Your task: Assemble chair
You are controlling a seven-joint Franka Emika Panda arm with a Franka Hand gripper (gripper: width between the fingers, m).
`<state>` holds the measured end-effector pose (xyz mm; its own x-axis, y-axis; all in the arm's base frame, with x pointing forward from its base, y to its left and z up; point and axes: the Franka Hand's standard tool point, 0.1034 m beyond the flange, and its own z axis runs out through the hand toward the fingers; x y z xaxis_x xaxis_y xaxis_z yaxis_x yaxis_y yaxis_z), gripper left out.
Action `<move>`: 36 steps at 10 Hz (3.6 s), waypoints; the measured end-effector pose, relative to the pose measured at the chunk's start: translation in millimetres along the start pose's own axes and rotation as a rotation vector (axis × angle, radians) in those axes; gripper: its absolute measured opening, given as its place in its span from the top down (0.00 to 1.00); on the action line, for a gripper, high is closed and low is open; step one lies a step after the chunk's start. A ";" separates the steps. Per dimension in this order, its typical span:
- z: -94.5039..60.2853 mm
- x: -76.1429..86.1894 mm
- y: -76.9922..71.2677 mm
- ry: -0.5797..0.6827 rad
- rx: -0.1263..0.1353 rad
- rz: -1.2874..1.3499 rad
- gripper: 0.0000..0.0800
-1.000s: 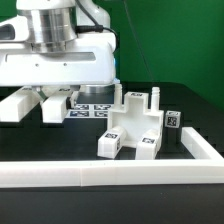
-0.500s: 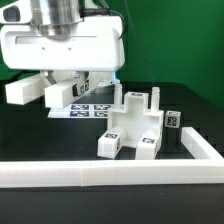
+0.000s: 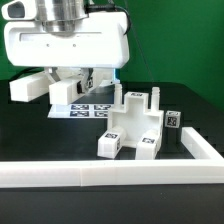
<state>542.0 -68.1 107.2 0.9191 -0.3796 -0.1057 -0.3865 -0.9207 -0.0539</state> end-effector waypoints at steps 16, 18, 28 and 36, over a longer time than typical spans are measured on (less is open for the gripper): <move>-12.1 -40.9 -130.6 0.001 0.007 0.002 0.64; -10.7 -41.6 -130.2 -0.001 0.005 0.002 0.64; -3.0 -45.3 -130.7 0.000 -0.001 0.010 0.64; -3.3 -42.8 -127.0 0.003 -0.002 0.028 0.64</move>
Offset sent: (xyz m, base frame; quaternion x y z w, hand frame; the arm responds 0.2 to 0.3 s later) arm 0.0018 0.0572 0.0277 -0.0230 -0.0138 0.0219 0.9994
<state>552.0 64.8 121.9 0.9080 -0.4057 -0.1046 -0.4122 -0.9098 -0.0488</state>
